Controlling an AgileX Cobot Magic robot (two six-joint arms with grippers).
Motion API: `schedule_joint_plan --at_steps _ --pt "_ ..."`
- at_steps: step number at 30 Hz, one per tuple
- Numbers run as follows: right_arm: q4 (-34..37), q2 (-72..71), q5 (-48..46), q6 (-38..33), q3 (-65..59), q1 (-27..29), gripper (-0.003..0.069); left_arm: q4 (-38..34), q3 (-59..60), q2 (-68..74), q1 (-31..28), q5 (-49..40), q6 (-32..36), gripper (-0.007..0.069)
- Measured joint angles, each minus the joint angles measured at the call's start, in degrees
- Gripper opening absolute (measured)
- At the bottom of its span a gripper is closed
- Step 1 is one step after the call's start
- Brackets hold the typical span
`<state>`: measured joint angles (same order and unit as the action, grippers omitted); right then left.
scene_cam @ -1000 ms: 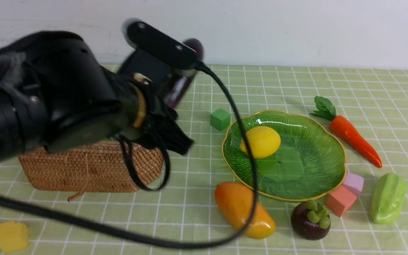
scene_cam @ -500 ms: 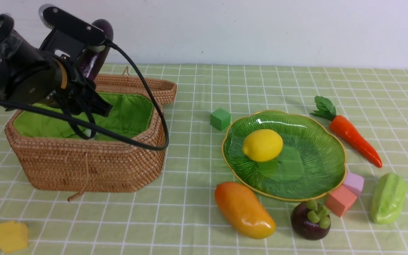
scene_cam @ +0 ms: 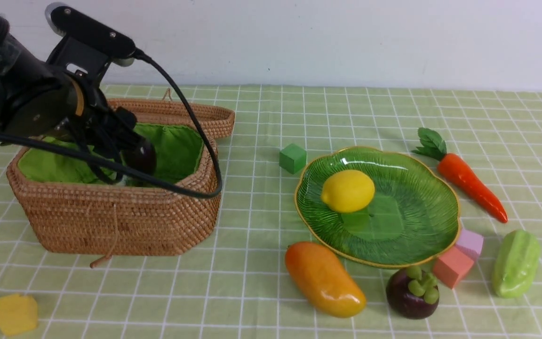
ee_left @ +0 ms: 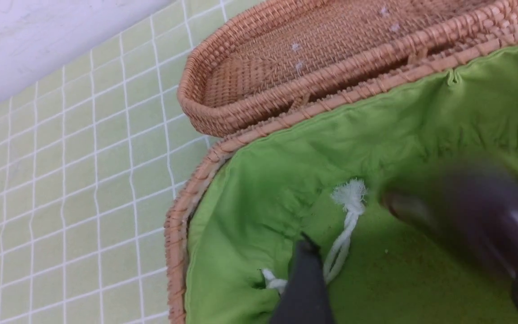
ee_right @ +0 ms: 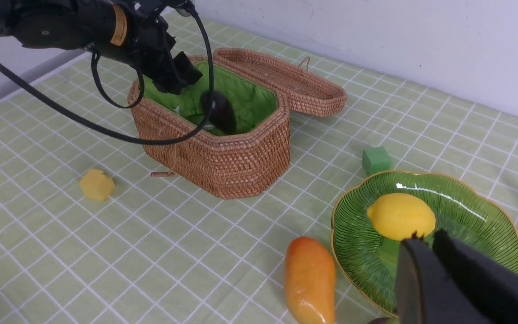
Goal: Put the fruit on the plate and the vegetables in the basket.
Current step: Use the left arm to grab an eggplant and put it into the left basket, then use the right arm to grab a mango and put it into the right plate
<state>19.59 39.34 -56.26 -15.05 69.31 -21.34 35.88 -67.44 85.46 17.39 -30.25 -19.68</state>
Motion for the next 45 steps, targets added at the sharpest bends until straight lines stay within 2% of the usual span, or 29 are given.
schedule_joint_plan --at_steps 3,5,8,9,12,14,20,25,29,33,40,45 --pt "0.0 0.0 0.0 0.0 0.0 0.0 0.0054 -0.6 0.0 -2.4 0.5 -0.3 -0.9 0.0591" --pt "0.0 0.0 0.0 0.0 0.0 0.0 0.0055 -1.8 0.0 -5.2 1.8 -0.5 -2.8 0.0558" --pt "0.1 0.0 -0.1 0.0 0.0 0.0 0.0058 -5.4 0.0 -10.7 6.2 -2.1 -7.0 0.0390" --pt "0.1 0.0 -0.2 0.0 0.0 0.0 0.0057 -6.0 0.0 -11.8 7.1 -2.8 -7.4 0.0361" --pt "0.2 0.3 -0.8 0.1 0.0 0.0 0.0059 -8.8 0.0 -16.3 11.8 -6.5 -9.0 0.0109" --pt "-0.1 0.8 -1.6 0.8 0.0 0.0 0.0055 -9.5 0.9 -19.5 15.1 -8.1 -9.3 -0.0001" --pt "-2.3 7.2 -5.3 2.5 0.0 0.0 0.0000 -12.7 10.2 -32.8 24.9 -8.0 -12.9 -0.0013" --pt "-0.7 14.9 -6.3 2.7 0.0 0.0 0.0001 -17.3 18.8 -43.5 29.2 -7.9 -14.9 -0.0013" --pt "3.9 22.6 -6.1 1.4 0.0 -0.1 0.0001 -19.8 24.7 -51.5 30.1 -7.0 -15.3 -0.0013" --pt "5.2 29.6 -5.4 0.6 0.0 -1.9 0.0001 -20.9 27.8 -57.4 30.2 -6.4 -15.4 -0.0013" --pt "0.2 43.7 -2.2 2.2 0.0 -11.9 0.0024 -21.2 29.2 -64.2 30.2 -5.9 -15.4 -0.0013" --pt "-5.3 48.3 0.8 6.7 0.0 -13.8 0.0088 -21.2 29.2 -64.3 30.2 -5.3 -15.4 -0.0013"
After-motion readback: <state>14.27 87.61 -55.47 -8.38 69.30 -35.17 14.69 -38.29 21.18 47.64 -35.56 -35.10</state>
